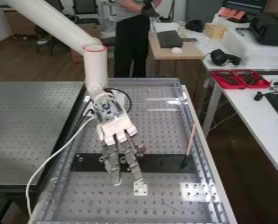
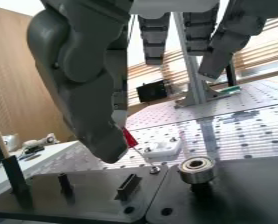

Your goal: Grab the pcb board and place it in the clear container

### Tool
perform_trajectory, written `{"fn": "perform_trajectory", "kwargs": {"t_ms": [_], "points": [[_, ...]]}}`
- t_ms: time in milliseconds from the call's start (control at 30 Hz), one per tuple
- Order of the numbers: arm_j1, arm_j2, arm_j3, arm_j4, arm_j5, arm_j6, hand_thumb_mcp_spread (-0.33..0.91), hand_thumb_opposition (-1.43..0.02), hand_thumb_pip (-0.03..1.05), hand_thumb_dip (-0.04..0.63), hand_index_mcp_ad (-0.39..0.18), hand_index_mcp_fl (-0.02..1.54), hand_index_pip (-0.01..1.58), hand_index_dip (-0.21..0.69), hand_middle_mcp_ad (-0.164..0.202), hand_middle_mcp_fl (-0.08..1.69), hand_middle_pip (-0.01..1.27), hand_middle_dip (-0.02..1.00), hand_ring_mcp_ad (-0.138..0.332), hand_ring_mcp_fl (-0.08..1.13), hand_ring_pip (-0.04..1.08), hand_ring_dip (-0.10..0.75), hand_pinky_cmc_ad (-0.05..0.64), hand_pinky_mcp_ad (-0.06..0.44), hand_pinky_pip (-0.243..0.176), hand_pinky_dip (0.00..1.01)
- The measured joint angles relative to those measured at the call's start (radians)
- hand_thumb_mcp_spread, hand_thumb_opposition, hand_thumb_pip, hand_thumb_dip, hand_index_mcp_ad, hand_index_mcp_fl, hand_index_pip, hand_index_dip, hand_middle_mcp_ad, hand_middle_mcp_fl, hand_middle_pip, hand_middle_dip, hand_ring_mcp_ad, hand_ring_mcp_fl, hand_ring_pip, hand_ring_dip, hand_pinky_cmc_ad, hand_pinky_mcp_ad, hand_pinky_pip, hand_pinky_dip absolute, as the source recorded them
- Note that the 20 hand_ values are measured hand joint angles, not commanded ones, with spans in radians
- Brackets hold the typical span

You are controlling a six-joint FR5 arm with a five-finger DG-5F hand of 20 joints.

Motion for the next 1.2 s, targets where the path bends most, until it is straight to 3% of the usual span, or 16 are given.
{"fn": "perform_trajectory", "kwargs": {"t_ms": [100, 133, 233, 333, 400, 500, 567, 833, 967, 1200], "points": [[0.006, 0.035, -0.048, 0.178, -0.008, -0.158, 0.60, -0.97, 0.58, 0.265, -0.101, 0.45, 1.54, 0.185, 0.093, 0.01, 0.14, 0.11, 0.253, -0.02, 0.08, 0.023, 0.330, 0.169, -0.042, 0.50], [0.006, 0.037, -0.051, 0.188, -0.008, -0.167, 0.60, -0.97, 0.58, 0.265, -0.105, 0.45, 1.54, 0.182, 0.093, 0.01, 0.14, 0.11, 0.251, -0.02, 0.08, 0.023, 0.330, 0.169, -0.042, 0.50], [0.017, 0.080, -0.110, 0.417, -0.026, -0.367, 0.60, -0.97, 0.58, 0.265, -0.105, 0.46, 1.54, 0.185, 0.089, 0.01, 0.14, 0.11, 0.253, -0.02, 0.08, 0.021, 0.330, 0.169, -0.042, 0.50], [0.029, 0.121, -0.162, 0.618, -0.052, -0.519, 0.59, -0.97, 0.58, 0.265, -0.105, 0.46, 1.54, 0.182, 0.094, 0.01, 0.14, 0.11, 0.253, -0.02, 0.08, 0.021, 0.330, 0.169, -0.042, 0.50], [0.039, 0.153, -0.199, 0.728, -0.079, -0.597, 0.59, -0.97, 0.58, 0.265, -0.103, 0.46, 1.54, 0.185, 0.093, 0.01, 0.14, 0.11, 0.251, -0.02, 0.08, 0.021, 0.330, 0.173, -0.042, 0.50], [0.052, 0.188, -0.229, 0.784, -0.116, -0.640, 0.59, -0.97, 0.58, 0.265, -0.103, 0.46, 1.54, 0.182, 0.093, 0.02, 0.14, 0.11, 0.251, -0.02, 0.08, 0.021, 0.330, 0.169, -0.042, 0.50], [0.058, 0.198, -0.234, 0.779, -0.132, -0.636, 0.59, -0.97, 0.58, 0.265, -0.103, 0.46, 1.54, 0.185, 0.093, 0.03, 0.14, 0.11, 0.251, -0.02, 0.08, 0.021, 0.330, 0.169, -0.042, 0.50], [0.085, 0.230, -0.236, 0.652, -0.199, -0.526, 0.59, -0.97, 0.58, 0.265, -0.103, 0.48, 1.52, 0.182, 0.091, 0.03, 0.14, 0.11, 0.251, -0.02, 0.08, 0.021, 0.330, 0.171, -0.042, 0.50], [0.092, 0.240, -0.225, 0.561, -0.230, -0.449, 0.59, -0.97, 0.58, 0.265, -0.105, 0.48, 1.52, 0.185, 0.091, 0.03, 0.14, 0.11, 0.251, -0.02, 0.08, 0.021, 0.330, 0.171, -0.042, 0.50], [0.097, 0.250, -0.189, 0.347, -0.326, -0.268, 0.59, -0.97, 0.58, 0.265, -0.105, 0.48, 1.52, 0.185, 0.091, 0.04, 0.14, 0.11, 0.251, -0.02, 0.08, 0.021, 0.330, 0.171, -0.042, 0.50]]}}
